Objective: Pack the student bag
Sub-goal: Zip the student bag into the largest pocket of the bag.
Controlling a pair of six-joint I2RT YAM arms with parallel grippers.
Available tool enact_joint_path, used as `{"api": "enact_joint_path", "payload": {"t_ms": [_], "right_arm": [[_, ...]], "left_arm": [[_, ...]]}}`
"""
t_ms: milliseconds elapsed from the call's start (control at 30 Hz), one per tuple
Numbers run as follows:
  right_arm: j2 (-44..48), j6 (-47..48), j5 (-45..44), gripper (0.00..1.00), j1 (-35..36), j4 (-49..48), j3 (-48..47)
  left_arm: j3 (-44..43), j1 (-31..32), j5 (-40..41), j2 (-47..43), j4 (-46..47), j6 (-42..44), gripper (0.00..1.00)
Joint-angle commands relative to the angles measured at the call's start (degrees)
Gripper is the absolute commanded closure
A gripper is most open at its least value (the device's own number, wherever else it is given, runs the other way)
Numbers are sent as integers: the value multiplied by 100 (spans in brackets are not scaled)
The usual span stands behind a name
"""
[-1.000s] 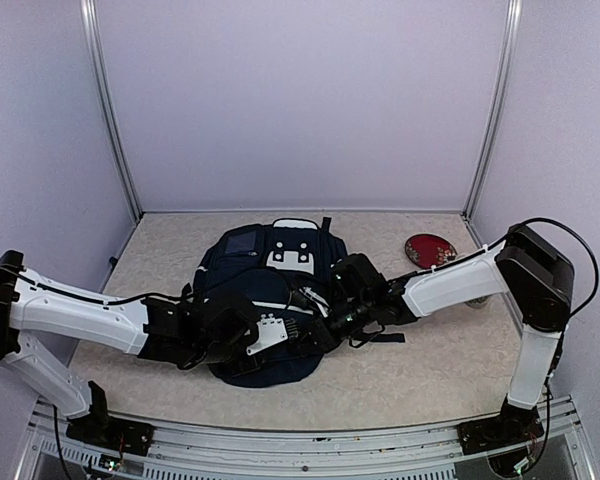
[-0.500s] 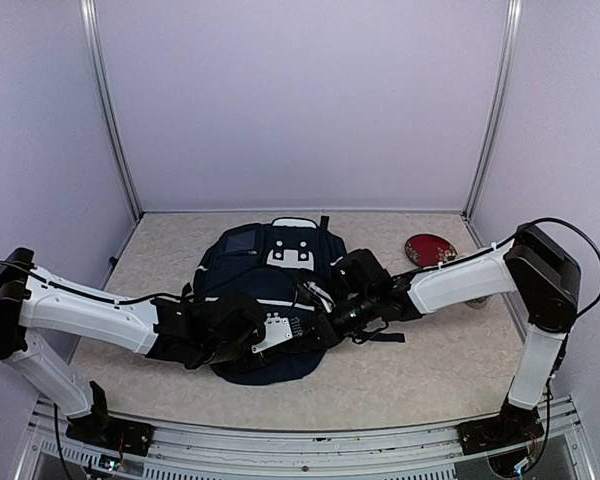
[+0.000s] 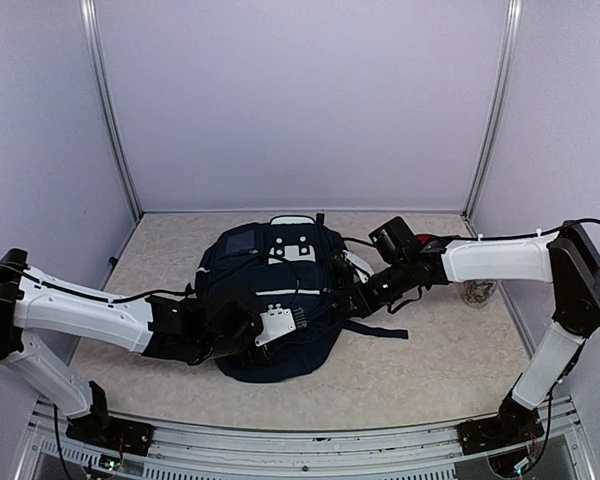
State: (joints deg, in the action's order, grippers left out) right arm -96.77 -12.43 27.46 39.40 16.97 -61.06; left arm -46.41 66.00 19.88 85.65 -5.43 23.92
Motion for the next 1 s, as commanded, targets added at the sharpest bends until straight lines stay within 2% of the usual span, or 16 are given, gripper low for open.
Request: {"api": "enact_joint_path", "payload": {"t_ms": [0,133,333,467,600,700,800,933,967], "right_arm": [[-195,472,-1835,100,-779,783,-720],[-567,766,-1890,100,-871,1051,-1437],[-921,937,-1996,100,-1076,1046,-1953],[-1251,1110,-1908,100,-1335,995,-2677],[-1572,1375,-1177,100,-1367,1054,-3433],[-1383,1474,-283,100,-1263,567,-2973],[-1194,1643,-67,100,-1112,263,-2401],[-811,1768,357,100,-874,-97,-1528],[-694,1761,389,100,-790,-203,-1268]], "left_arm": [[159,182,-396,-452,-1023,137,100],[119,291,-694,-581,-1111,116,100],[141,350,-1070,-699,-1089,87,100],[109,376,-1266,-719,-1172,136,100],[106,403,-1334,-717,-1203,155,100],[135,405,-1336,-783,-1184,90,100],[255,402,-1454,-897,-1074,51,100],[296,320,-1220,-919,-1062,0,100],[279,271,-1207,-916,-1065,-51,87]]}}
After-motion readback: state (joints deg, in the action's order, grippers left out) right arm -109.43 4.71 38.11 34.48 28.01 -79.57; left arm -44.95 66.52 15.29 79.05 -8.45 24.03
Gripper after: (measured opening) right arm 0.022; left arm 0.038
